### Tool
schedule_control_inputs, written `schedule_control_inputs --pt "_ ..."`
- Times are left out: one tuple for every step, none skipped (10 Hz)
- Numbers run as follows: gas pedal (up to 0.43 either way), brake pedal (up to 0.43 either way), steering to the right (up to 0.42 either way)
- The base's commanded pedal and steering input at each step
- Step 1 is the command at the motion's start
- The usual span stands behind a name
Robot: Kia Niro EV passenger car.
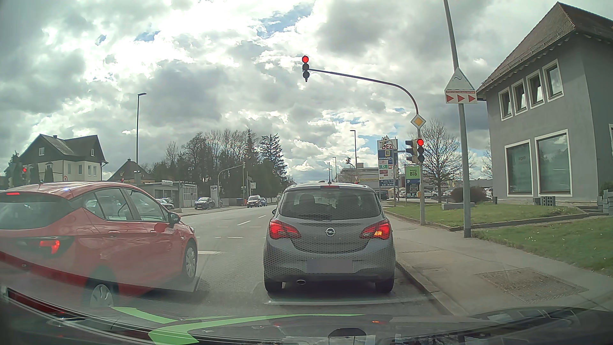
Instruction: Follow the waypoints while adhering to traffic rules and regulations
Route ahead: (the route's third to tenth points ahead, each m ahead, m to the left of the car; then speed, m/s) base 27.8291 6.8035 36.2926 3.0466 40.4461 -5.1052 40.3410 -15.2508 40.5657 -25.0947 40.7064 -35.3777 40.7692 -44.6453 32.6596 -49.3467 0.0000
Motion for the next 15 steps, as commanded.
schedule_control_inputs --pt "0.0 0.317 -0.004" --pt "0.0 0.317 -0.004" --pt "0.0 0.317 -0.004" --pt "0.0 0.317 -0.004" --pt "0.0 0.317 -0.004" --pt "0.0 0.317 -0.004" --pt "0.0 0.317 -0.004" --pt "0.0 0.317 -0.003" --pt "0.0 0.317 -0.004" --pt "0.0 0.317 -0.003" --pt "0.0 0.317 -0.004" --pt "0.0 0.317 -0.003" --pt "0.0 0.317 -0.003" --pt "0.0 0.317 -0.004" --pt "0.0 0.317 -0.003"
